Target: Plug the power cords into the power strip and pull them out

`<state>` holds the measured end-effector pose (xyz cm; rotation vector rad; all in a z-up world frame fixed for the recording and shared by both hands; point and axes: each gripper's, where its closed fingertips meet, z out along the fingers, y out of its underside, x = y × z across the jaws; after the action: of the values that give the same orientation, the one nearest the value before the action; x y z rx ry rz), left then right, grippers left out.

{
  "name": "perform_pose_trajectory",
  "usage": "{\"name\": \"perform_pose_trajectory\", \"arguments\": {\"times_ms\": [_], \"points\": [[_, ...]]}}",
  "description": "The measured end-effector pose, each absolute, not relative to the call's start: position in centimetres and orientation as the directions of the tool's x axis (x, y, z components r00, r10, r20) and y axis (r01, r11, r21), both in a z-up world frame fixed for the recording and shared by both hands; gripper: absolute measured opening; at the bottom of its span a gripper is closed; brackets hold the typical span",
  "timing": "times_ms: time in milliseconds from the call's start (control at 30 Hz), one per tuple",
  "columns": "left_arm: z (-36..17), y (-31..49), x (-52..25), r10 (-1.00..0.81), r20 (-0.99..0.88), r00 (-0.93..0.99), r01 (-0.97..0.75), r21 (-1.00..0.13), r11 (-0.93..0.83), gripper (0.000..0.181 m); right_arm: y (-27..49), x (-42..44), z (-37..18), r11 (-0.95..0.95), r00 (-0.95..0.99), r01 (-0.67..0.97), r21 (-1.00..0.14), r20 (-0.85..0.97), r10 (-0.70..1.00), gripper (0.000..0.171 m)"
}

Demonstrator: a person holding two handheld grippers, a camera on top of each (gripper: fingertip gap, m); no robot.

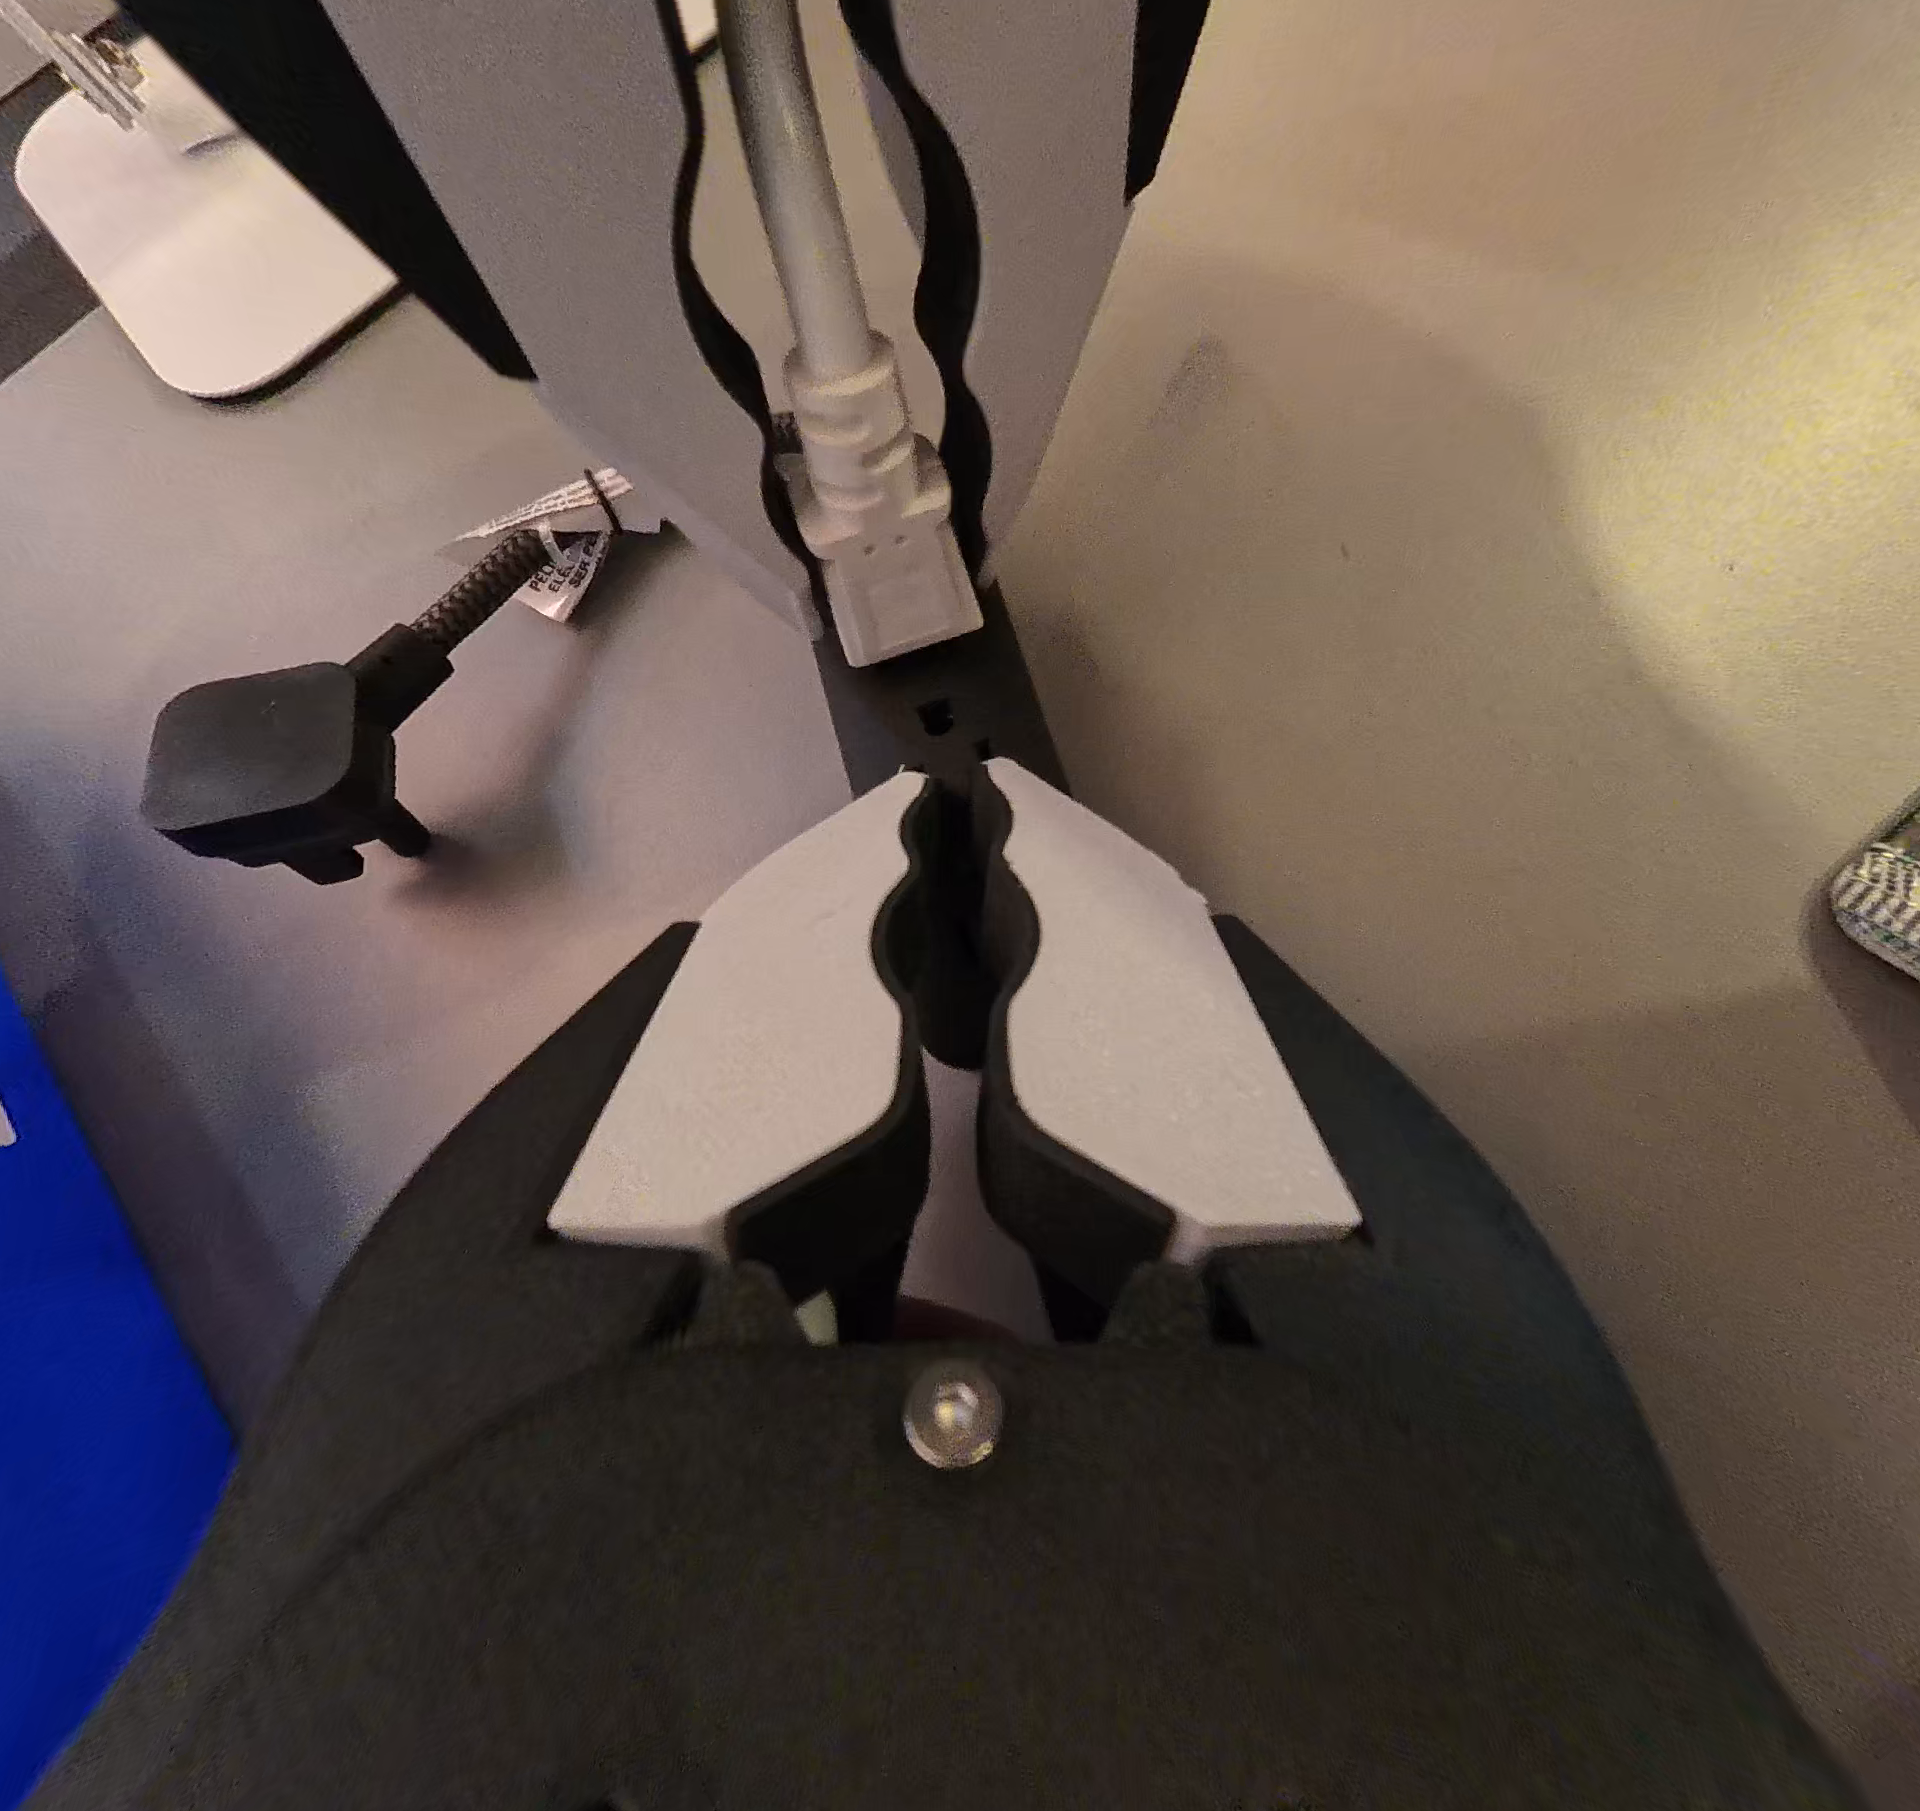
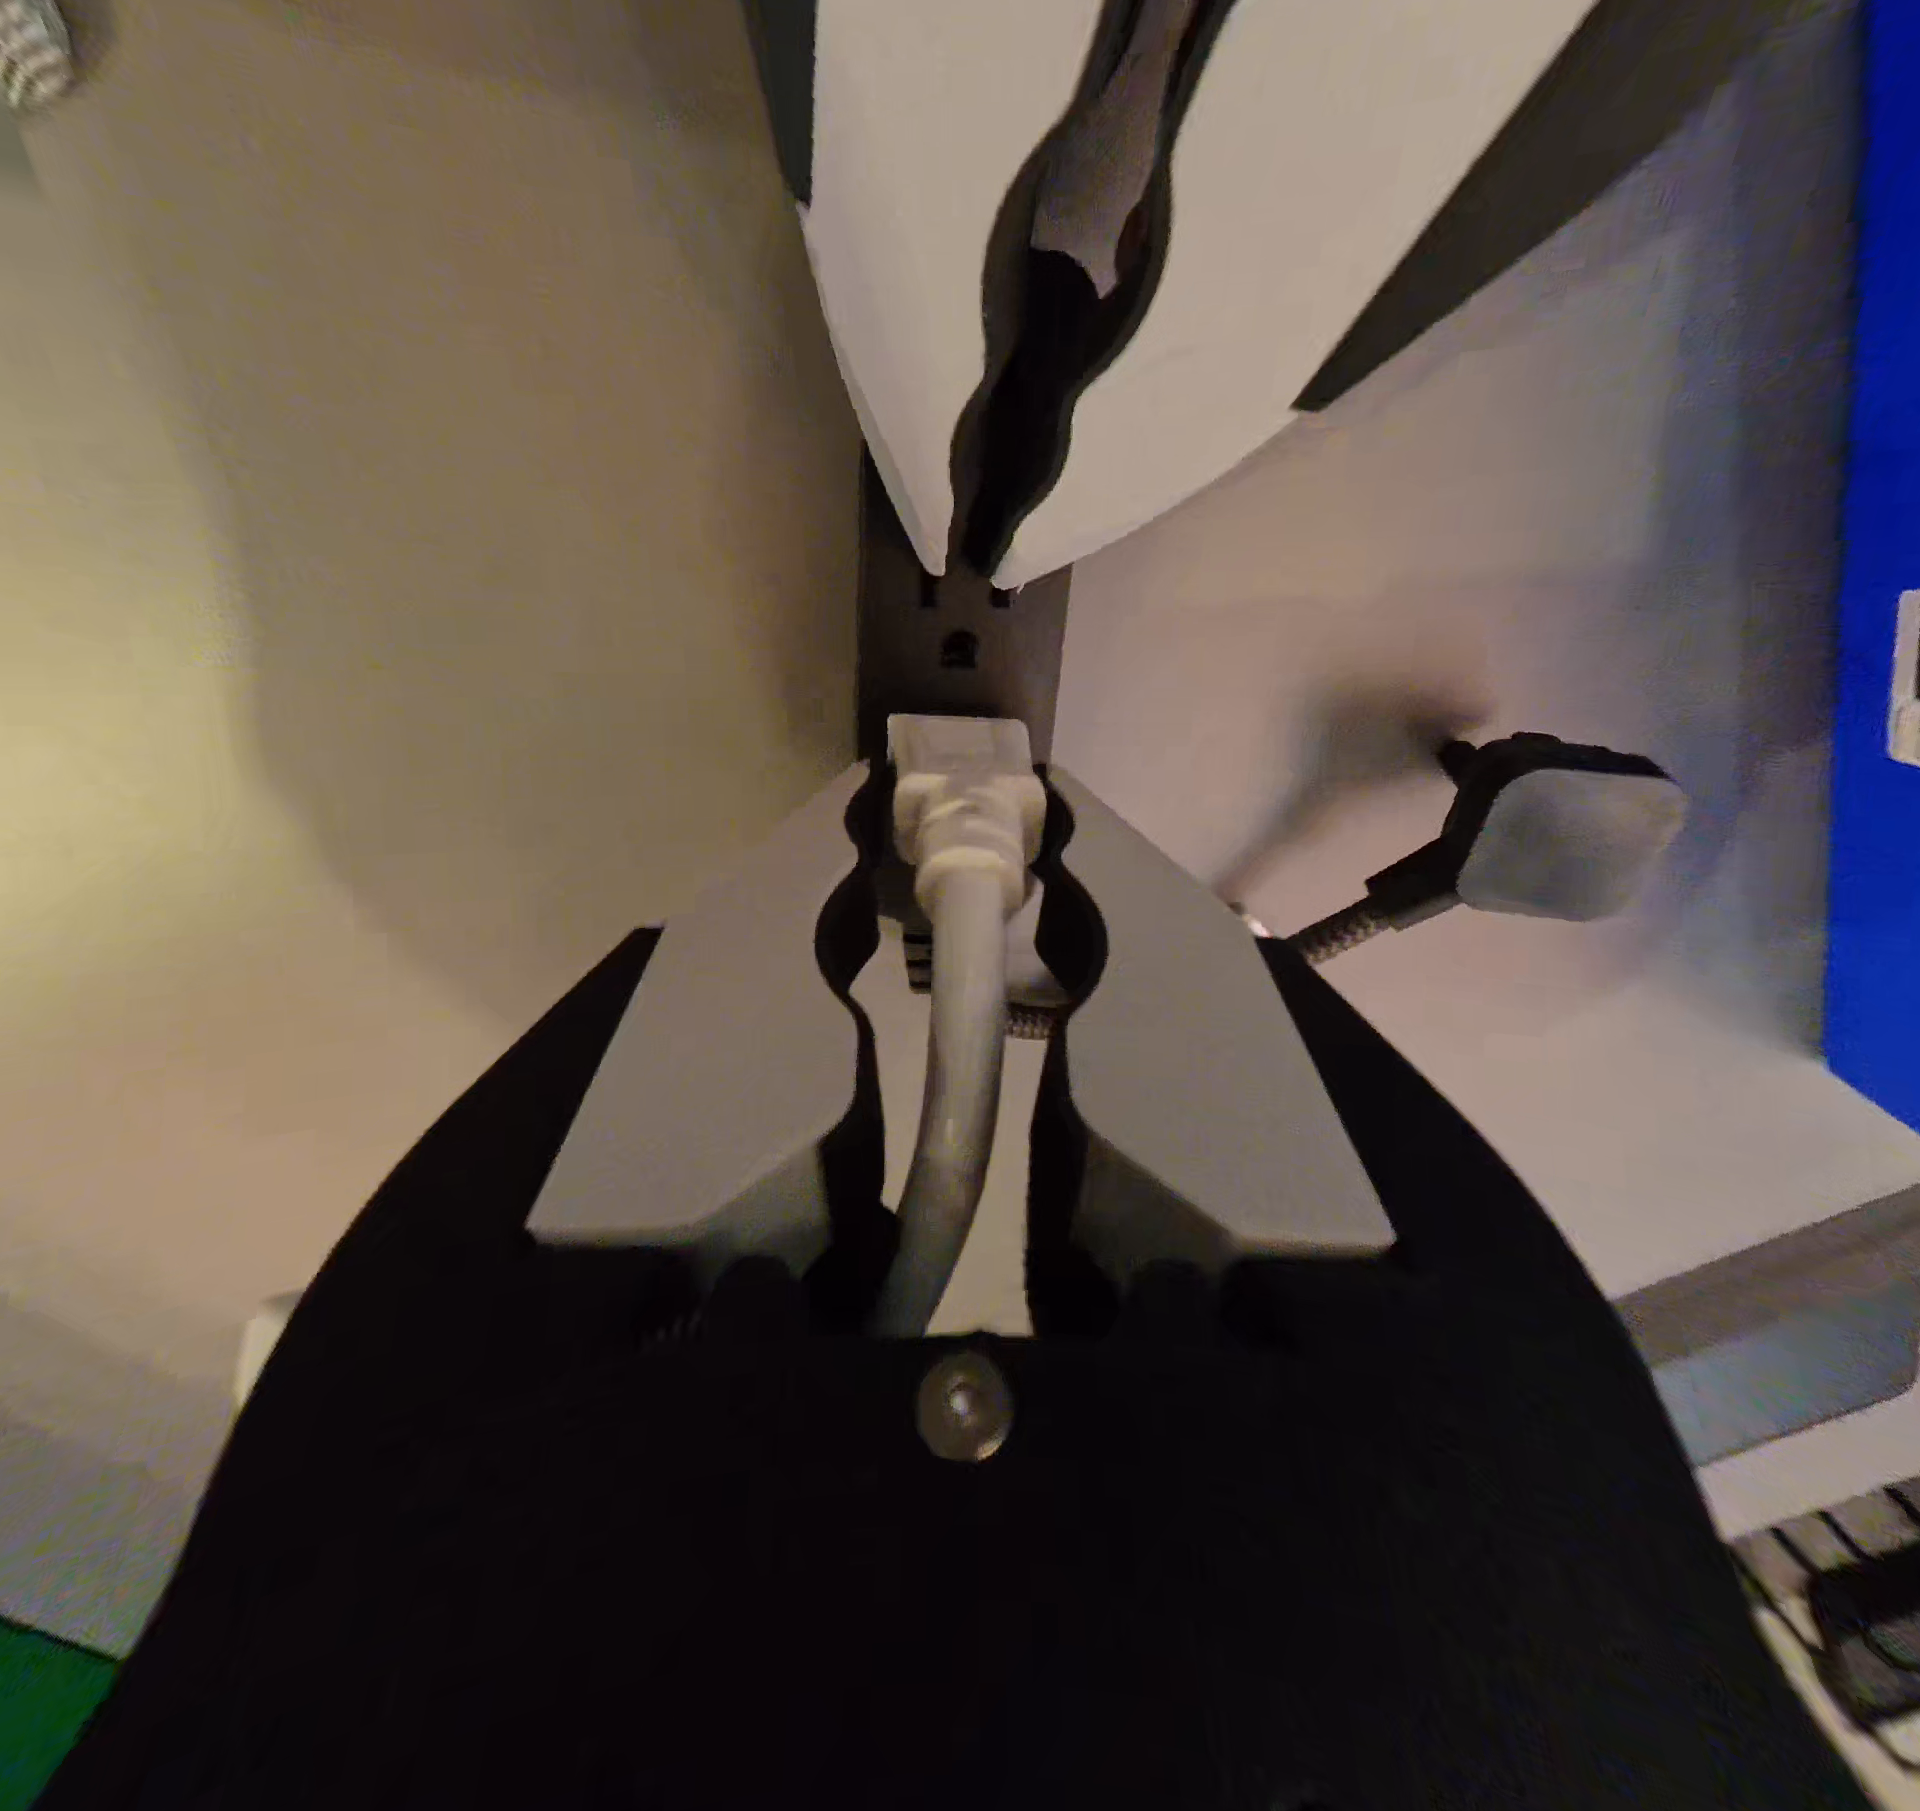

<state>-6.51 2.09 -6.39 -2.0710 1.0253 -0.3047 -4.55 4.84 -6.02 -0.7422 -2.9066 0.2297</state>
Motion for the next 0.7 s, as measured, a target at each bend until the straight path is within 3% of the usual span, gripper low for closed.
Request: {"name": "perform_pose_trajectory", "arguments": {"times_ms": [300,533,700], "points": [[-6.40,1.97,-6.44,-0.755,-0.116,0.645,-0.550,-0.756,-0.354,0.000,4.52,-4.67,-6.00,0.796,-0.810,0.547,-0.259,0.077,0.582,0.022],[-6.35,1.91,-6.28,-0.761,-0.083,0.643,-0.532,-0.763,-0.366,0.000,4.46,-4.46,-5.85,0.858,-0.825,0.474,-0.197,0.240,0.511,0.022],[-6.50,1.97,-6.27,-0.761,-0.086,0.643,-0.535,-0.762,-0.366,0.001,4.32,-4.35,-5.94,0.768,-0.794,0.580,-0.271,0.021,0.607,0.021]]}}
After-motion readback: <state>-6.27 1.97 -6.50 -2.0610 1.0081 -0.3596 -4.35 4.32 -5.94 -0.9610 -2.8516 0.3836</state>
